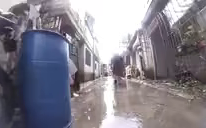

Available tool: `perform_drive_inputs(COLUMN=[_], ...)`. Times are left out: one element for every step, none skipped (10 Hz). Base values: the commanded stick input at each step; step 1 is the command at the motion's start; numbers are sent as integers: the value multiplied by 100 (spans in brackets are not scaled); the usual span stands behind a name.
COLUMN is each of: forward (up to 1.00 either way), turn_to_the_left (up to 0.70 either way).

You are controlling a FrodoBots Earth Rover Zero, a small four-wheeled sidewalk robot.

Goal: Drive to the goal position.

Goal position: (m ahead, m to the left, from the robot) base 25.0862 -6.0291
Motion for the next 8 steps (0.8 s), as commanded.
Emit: perform_drive_inputs(forward=[99,99,99,99,99,99,99,99], turn_to_the_left=[-31,-7,0,0,0,0,0,0])
